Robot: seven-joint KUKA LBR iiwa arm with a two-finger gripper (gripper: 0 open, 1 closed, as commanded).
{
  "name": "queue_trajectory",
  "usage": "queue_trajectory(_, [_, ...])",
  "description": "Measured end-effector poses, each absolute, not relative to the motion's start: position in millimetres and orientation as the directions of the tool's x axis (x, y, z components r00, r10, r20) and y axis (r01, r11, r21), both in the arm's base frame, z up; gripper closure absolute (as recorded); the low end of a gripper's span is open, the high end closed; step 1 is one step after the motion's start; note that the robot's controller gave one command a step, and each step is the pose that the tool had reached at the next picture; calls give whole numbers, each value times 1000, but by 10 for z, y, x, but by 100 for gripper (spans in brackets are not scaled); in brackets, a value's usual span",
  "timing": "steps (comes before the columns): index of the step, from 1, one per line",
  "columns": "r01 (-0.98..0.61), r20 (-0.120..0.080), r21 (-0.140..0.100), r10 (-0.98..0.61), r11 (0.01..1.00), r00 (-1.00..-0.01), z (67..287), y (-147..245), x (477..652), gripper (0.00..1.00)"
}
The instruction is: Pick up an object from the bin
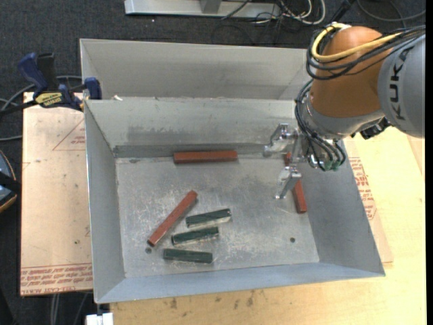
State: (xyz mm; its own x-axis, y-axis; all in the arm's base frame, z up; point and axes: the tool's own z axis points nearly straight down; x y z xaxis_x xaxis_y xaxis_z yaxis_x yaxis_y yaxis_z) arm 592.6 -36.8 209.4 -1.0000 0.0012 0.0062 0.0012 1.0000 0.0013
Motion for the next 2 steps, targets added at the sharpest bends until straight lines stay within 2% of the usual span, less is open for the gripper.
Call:
queue_trajectory(1, [0,-2,1,0,1000,-1000,2139,-367,5942,0])
queue_trajectory(2, [-68,-3,-1,-68,998,-998,1950,100,5862,0])
